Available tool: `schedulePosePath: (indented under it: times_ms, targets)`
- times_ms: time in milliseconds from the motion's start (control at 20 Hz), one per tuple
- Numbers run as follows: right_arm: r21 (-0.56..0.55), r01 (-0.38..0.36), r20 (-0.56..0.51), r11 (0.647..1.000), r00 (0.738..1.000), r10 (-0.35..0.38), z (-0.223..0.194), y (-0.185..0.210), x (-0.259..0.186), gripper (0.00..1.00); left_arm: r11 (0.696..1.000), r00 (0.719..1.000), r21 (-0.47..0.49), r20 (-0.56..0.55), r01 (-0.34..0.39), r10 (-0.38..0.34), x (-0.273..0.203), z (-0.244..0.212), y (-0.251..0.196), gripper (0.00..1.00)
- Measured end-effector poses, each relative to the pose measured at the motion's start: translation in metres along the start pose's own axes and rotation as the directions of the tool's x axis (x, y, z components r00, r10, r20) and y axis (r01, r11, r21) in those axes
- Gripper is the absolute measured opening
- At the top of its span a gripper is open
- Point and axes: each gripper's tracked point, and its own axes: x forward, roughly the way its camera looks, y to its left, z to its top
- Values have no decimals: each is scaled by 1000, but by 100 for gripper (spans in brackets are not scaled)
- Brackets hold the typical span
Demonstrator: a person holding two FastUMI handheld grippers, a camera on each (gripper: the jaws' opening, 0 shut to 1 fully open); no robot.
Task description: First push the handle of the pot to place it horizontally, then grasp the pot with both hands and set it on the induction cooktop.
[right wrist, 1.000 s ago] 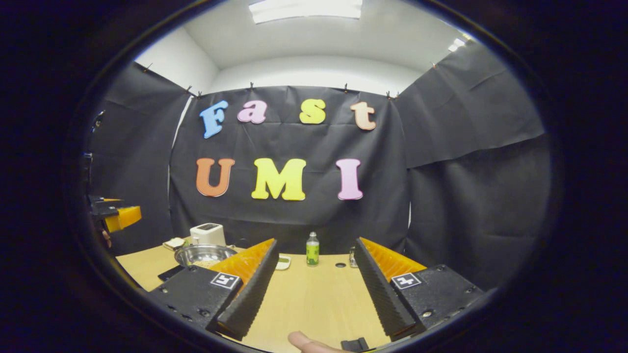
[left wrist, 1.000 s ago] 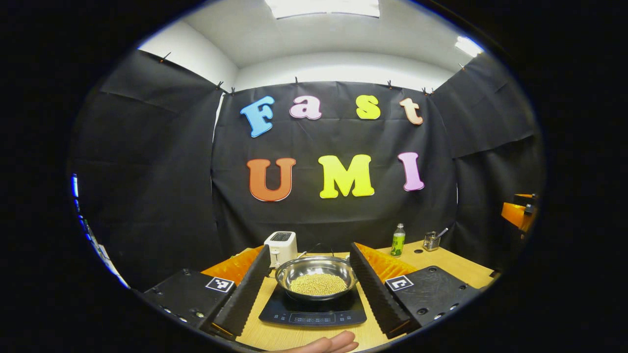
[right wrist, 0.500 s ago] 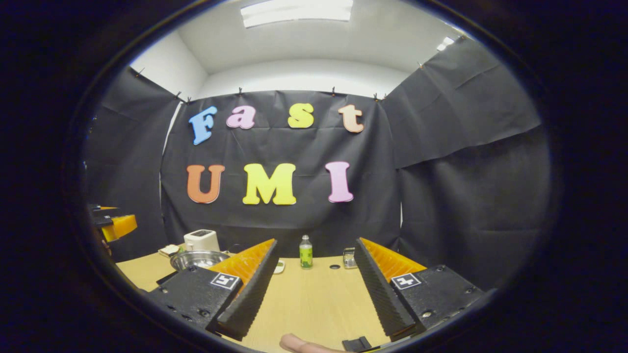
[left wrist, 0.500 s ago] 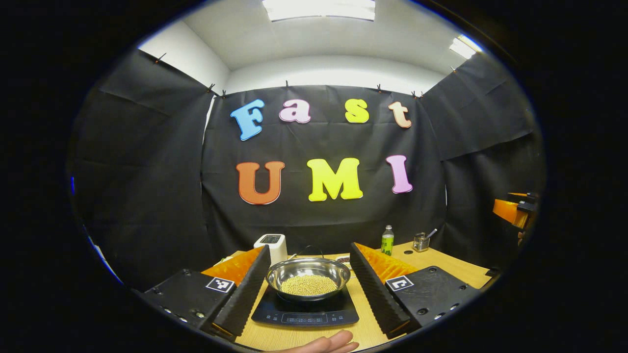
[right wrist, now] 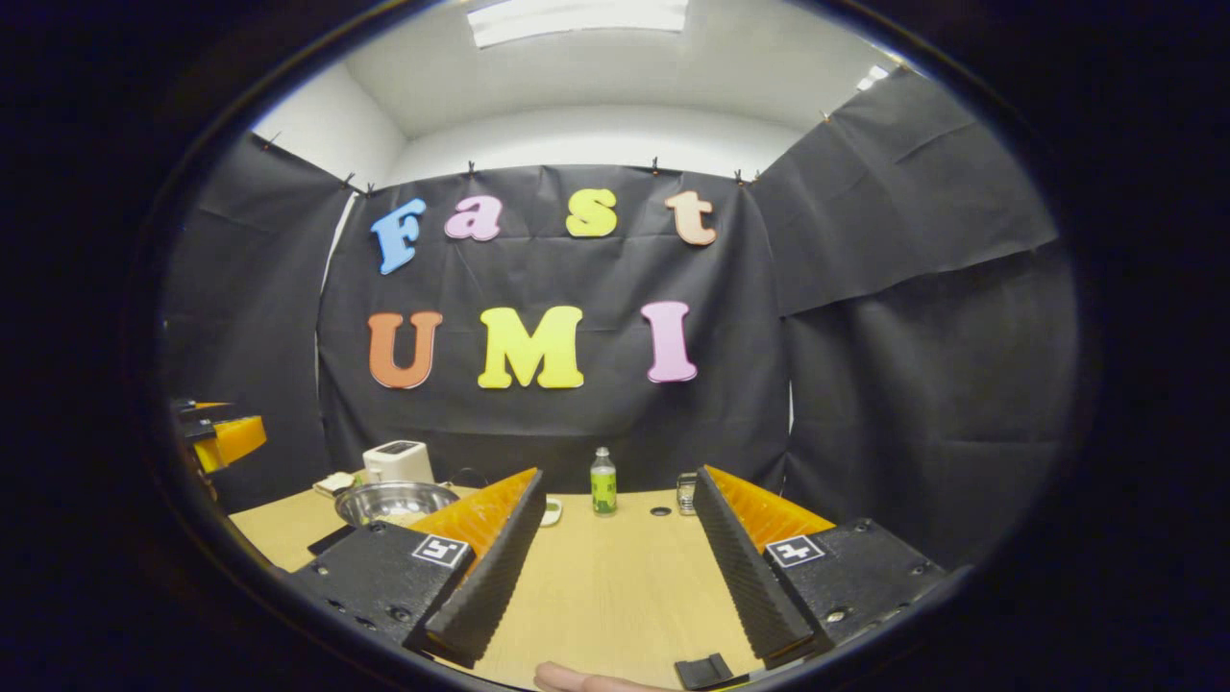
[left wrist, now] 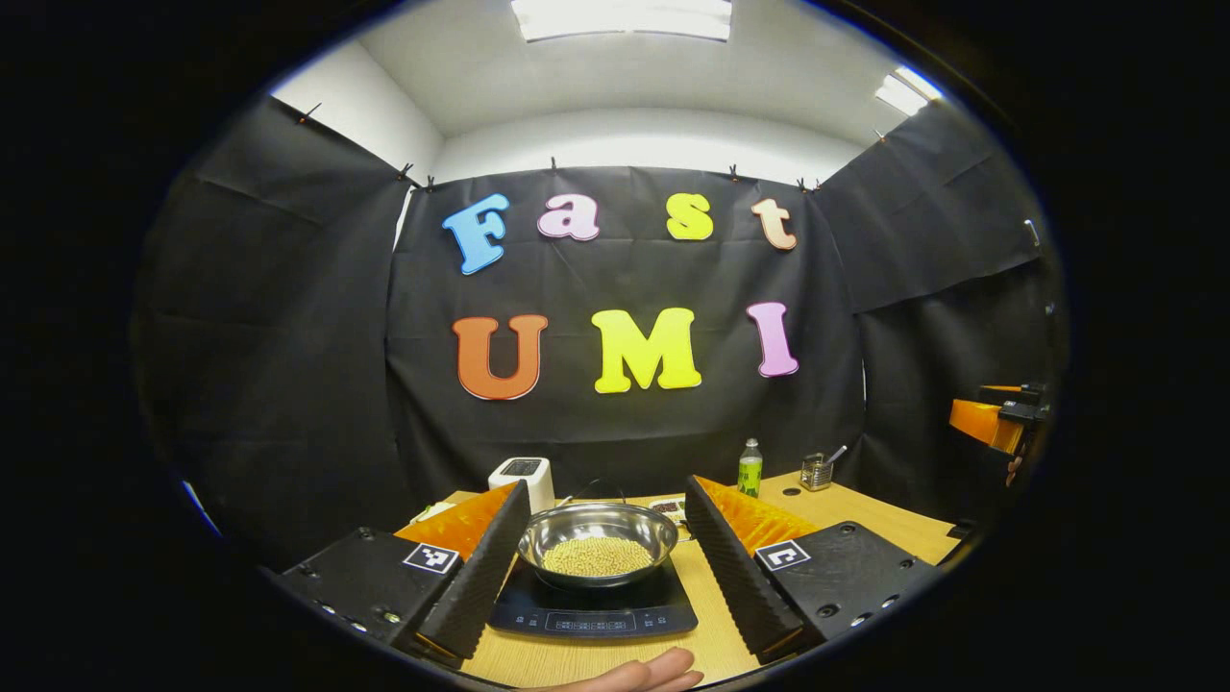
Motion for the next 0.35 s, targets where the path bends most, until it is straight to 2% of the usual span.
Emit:
schedulePosePath:
  times_ms: [350]
  targets:
    - [9,3,10,1000,1000,-3,0,-1,1,96,1000,1000,-3,1,1,-1,2,-3,0,96]
